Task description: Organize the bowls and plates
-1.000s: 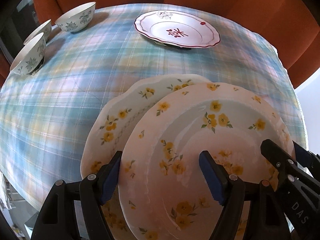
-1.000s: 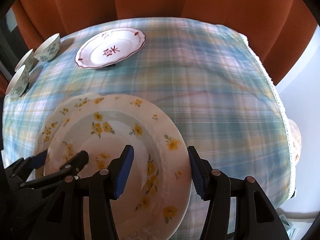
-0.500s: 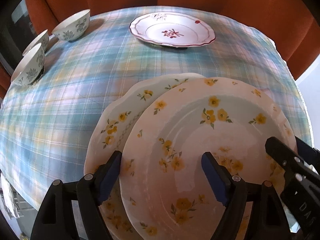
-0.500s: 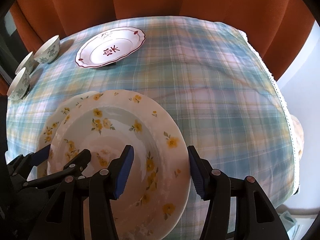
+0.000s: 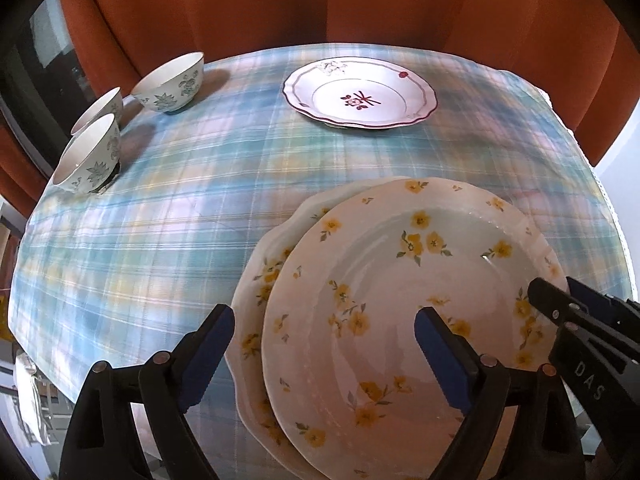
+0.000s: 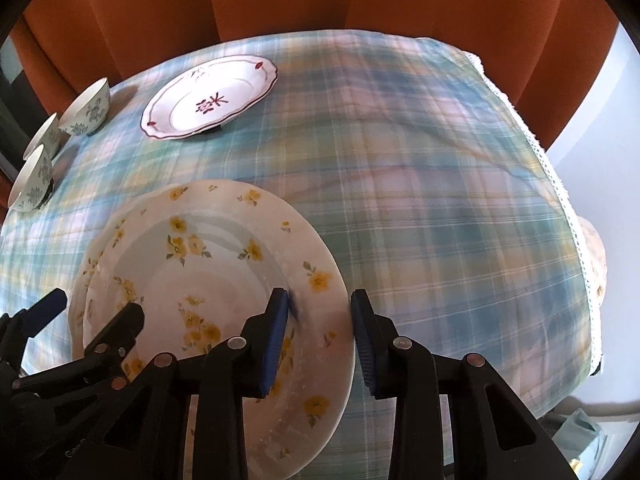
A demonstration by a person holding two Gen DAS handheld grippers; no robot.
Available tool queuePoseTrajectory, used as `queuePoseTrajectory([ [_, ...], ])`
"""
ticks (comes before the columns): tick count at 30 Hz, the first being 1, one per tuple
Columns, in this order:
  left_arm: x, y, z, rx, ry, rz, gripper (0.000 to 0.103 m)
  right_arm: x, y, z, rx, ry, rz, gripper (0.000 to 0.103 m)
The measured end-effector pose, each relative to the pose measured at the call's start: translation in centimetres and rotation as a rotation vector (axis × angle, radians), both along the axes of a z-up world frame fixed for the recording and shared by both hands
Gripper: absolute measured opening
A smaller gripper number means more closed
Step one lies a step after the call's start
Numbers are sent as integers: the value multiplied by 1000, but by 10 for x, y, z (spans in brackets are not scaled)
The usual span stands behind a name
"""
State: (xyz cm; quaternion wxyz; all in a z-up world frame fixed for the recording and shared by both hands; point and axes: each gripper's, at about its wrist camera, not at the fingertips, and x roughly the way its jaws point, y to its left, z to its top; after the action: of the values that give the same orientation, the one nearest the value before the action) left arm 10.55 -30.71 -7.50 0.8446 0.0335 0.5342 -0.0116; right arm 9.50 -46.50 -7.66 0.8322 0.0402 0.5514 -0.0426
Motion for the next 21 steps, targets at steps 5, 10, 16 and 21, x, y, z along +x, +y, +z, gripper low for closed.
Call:
queuePoseTrajectory([
  [5, -1, 3, -1, 6, 23, -2, 93, 0, 6, -5, 18, 21, 15, 36],
  [10, -2, 6, 6, 41, 33, -34, 93, -4, 9, -5, 37, 60, -9, 36],
  [16, 2, 18, 10, 41, 21, -77, 93, -5, 11, -5, 63, 66, -86, 51],
  [21, 8, 31, 18, 10, 3, -126, 93, -7, 24, 18, 14, -10, -134, 76],
])
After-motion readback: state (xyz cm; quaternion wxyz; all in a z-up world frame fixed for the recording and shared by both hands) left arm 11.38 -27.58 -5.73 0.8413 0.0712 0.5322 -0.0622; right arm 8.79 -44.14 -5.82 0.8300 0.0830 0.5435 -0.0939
